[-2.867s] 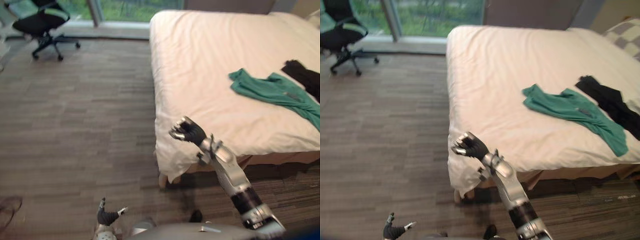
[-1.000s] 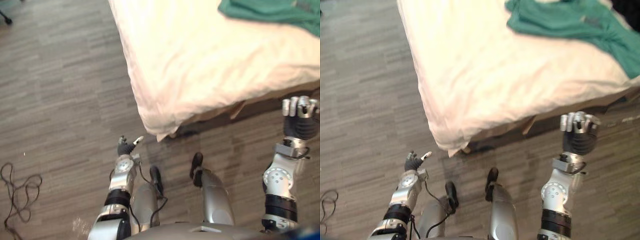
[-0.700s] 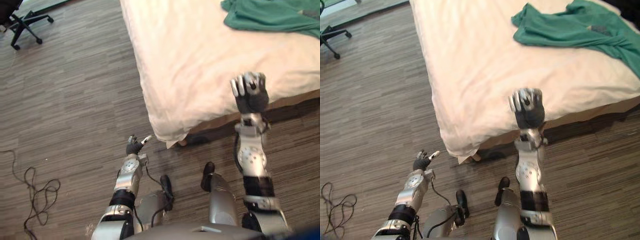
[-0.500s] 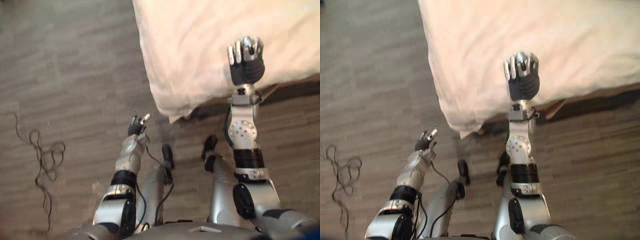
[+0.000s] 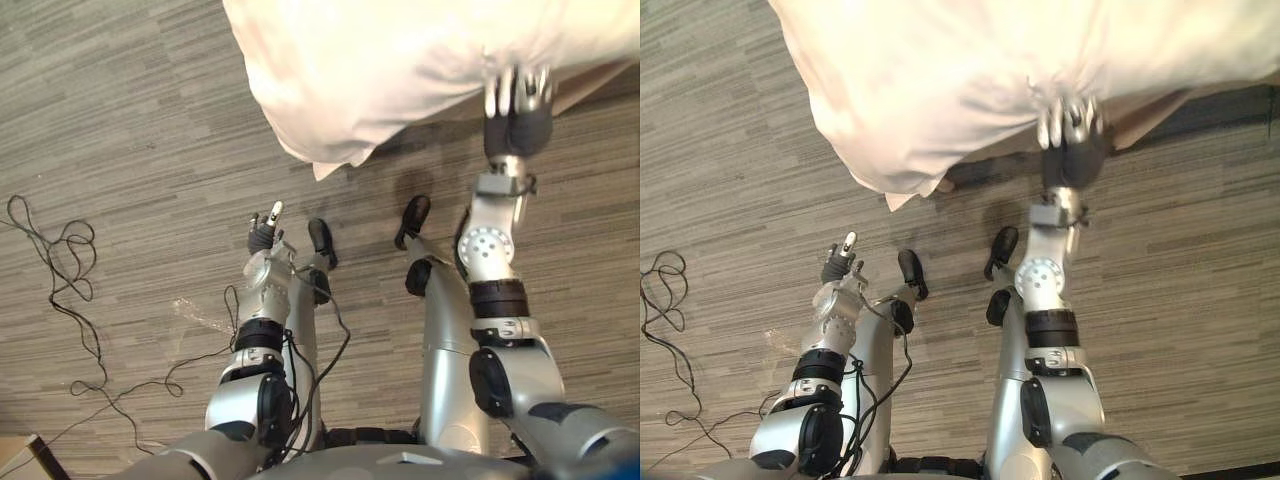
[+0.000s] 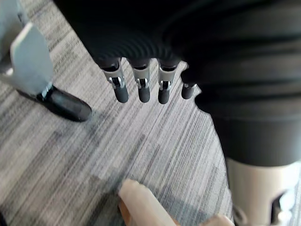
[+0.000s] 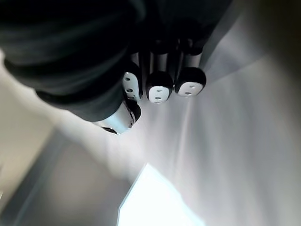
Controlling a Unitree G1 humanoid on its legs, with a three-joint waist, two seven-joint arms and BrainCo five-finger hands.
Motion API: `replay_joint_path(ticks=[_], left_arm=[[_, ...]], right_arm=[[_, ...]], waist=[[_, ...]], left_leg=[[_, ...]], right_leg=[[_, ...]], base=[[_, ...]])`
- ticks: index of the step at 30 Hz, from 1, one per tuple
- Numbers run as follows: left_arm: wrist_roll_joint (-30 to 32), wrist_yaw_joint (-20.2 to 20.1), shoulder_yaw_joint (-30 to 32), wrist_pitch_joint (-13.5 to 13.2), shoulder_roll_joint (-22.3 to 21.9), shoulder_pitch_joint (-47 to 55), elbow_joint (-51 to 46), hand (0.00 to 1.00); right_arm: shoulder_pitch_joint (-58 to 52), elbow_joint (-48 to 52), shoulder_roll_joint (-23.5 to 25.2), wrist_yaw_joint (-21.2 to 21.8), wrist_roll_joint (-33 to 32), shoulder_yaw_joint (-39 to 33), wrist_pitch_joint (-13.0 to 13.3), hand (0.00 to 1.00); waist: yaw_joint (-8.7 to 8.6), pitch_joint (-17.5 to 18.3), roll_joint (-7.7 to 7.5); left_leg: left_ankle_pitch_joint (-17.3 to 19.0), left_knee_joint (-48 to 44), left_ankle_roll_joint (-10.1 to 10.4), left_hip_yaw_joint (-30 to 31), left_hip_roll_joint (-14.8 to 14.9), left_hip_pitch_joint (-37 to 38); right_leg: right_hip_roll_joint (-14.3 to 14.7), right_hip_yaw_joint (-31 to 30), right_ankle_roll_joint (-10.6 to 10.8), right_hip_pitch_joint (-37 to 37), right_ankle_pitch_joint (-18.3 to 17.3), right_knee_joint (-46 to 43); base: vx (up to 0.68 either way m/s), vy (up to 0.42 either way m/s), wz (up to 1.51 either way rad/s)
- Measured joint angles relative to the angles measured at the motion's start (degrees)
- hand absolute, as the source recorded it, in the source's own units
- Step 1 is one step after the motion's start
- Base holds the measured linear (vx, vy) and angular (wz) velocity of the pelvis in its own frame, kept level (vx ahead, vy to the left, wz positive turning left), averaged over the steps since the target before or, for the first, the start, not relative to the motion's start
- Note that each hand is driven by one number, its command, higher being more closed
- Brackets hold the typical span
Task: Tidy the bed and pick cloth on bed and put in laundry
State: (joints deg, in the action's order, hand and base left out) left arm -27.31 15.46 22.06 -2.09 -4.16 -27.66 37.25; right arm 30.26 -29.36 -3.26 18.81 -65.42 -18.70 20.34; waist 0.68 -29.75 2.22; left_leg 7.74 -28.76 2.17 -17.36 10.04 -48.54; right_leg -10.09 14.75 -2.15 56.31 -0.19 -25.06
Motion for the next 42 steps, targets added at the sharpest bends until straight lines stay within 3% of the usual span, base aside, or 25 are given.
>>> replay_joint_path(ticks=[2,4,5,7,10,11,14,18,20,23,26,31,38,42], left_arm=[[1.3,1.0,0.0,-0.9,0.0,1.5,0.1,0.00],[2.7,1.3,-1.0,-1.7,-0.3,3.0,0.3,0.00],[3.9,1.3,-1.8,-2.8,-0.5,3.8,0.3,0.00],[4.5,1.8,-1.8,-4.0,-0.8,4.6,0.3,0.00],[6.1,2.3,-2.8,-5.3,0.1,7.0,2.6,0.00],[6.1,2.3,-3.0,-5.2,0.3,7.2,3.0,0.00],[6.2,-0.1,-4.0,-4.7,1.3,11.0,7.7,0.00],[9.0,-7.1,-4.1,-2.8,1.6,19.3,12.1,0.00],[10.1,-9.6,-4.1,-1.8,1.7,21.5,13.2,0.00],[16.1,-13.1,-4.2,2.4,2.0,26.8,16.5,0.00],[23.1,-13.1,-6.4,5.0,3.8,31.3,19.5,0.00],[26.8,-14.0,-9.2,5.4,7.1,33.5,21.1,0.00],[26.9,-12.5,-11.8,3.3,7.2,33.5,21.5,0.00],[28.3,-10.3,-11.8,1.7,7.3,33.4,21.4,0.00]], right_arm=[[-5.6,-2.0,0.2,0.9,-2.1,-2.9,-0.2,1.00],[-11.2,-4.4,0.5,2.4,-3.0,-6.4,-0.7,1.00],[-14.1,-6.2,0.5,3.5,-2.9,-8.6,-0.9,0.00],[-17.3,-8.2,0.3,4.6,-1.0,-11.0,-1.6,0.00],[-22.7,-12.0,-0.2,5.1,8.4,-13.5,-4.5,0.00],[-23.0,-12.2,-0.1,5.1,9.1,-13.6,-4.6,0.00],[-27.6,-14.4,1.4,3.8,21.7,-14.7,-5.7,0.00],[-33.4,-18.7,3.8,-0.2,46.2,-14.0,-5.0,0.00],[-33.8,-22.0,3.6,-2.2,51.5,-13.4,-4.8,0.00],[-35.9,-28.5,2.8,-5.9,58.8,-10.4,-5.1,0.00],[-37.1,-31.1,2.8,-8.3,60.1,-9.8,-5.6,0.00],[-37.7,-33.5,2.3,-8.9,60.1,-8.4,-5.5,0.00],[-38.0,-34.2,0.8,-9.5,61.3,-3.6,-5.8,0.00],[-38.0,-34.3,0.2,-9.5,61.5,-2.4,-7.6,0.00]], waist=[[-0.91,-0.3,-0.12],[-1.81,-0.3,-0.10],[-1.93,-0.3,-0.11],[-2.25,-0.2,-0.12],[-3.19,0.7,-0.02],[-3.19,0.9,-0.02],[-3.07,5.3,-0.12],[-2.99,14.4,-0.13],[-3.28,15.8,0.06],[-3.56,20.4,0.24],[-3.99,22.8,-0.82],[-4.14,23.6,-1.45],[-3.85,24.1,-1.22],[-3.52,23.4,-1.35]], left_leg=[[-0.2,1.7,0.0,-1.2,0.0,2.2],[0.0,2.8,-0.1,-2.8,0.2,6.6],[0.1,3.9,0.0,-3.9,0.3,10.3],[0.8,5.6,0.1,-5.5,0.2,16.2],[1.5,10.2,0.2,-8.1,-1.1,26.7],[1.5,10.5,0.2,-8.2,-1.2,27.2],[1.5,14.8,0.5,-9.2,-2.1,34.0],[1.1,19.0,1.9,-9.1,-1.6,43.4],[1.0,19.9,2.0,-8.5,-1.6,46.6],[1.0,22.5,2.1,-6.3,-1.9,52.2],[1.0,24.0,2.1,-4.1,-3.1,56.3],[1.0,23.7,2.1,-2.4,-4.0,59.3],[1.1,25.9,1.9,0.0,-4.5,58.9],[2.7,24.9,2.3,0.2,-4.0,58.6]], right_leg=[[0.3,0.1,0.7,-1.9,1.0,1.8],[0.5,-0.2,0.1,-5.4,1.8,2.8],[1.0,-0.9,0.0,-8.4,1.8,3.6],[1.5,-1.8,-0.1,-13.2,1.7,4.8],[1.5,-3.2,0.6,-20.8,0.1,5.4],[1.5,-3.3,0.7,-21.1,0.0,5.4],[1.4,-3.1,1.5,-25.9,-2.1,5.2],[2.0,-0.2,1.8,-35.6,-4.2,7.5],[2.1,1.2,2.1,-39.9,-4.4,9.2],[2.7,3.5,3.3,-47.9,-4.4,13.8],[2.5,3.7,4.5,-52.1,-5.5,13.6],[2.4,3.5,5.4,-57.3,-4.2,17.4],[4.7,2.1,5.3,-60.8,4.2,30.2],[5.0,1.0,5.2,-60.7,5.1,30.9]], base=[[0.06,0.003,-0.39],[0.11,-0.001,-0.40],[0.12,-0.011,-0.40],[0.17,-0.005,-0.47],[0.16,0.019,-0.34],[0.18,0.031,-0.22],[0.18,0.026,-0.09],[0.27,0.039,0.15],[0.19,0.050,0.27],[0.18,0.087,0.33],[0.11,0.069,0.25],[0.00,0.025,0.05],[-0.12,0.004,-0.11],[-0.12,-0.013,-0.17]])
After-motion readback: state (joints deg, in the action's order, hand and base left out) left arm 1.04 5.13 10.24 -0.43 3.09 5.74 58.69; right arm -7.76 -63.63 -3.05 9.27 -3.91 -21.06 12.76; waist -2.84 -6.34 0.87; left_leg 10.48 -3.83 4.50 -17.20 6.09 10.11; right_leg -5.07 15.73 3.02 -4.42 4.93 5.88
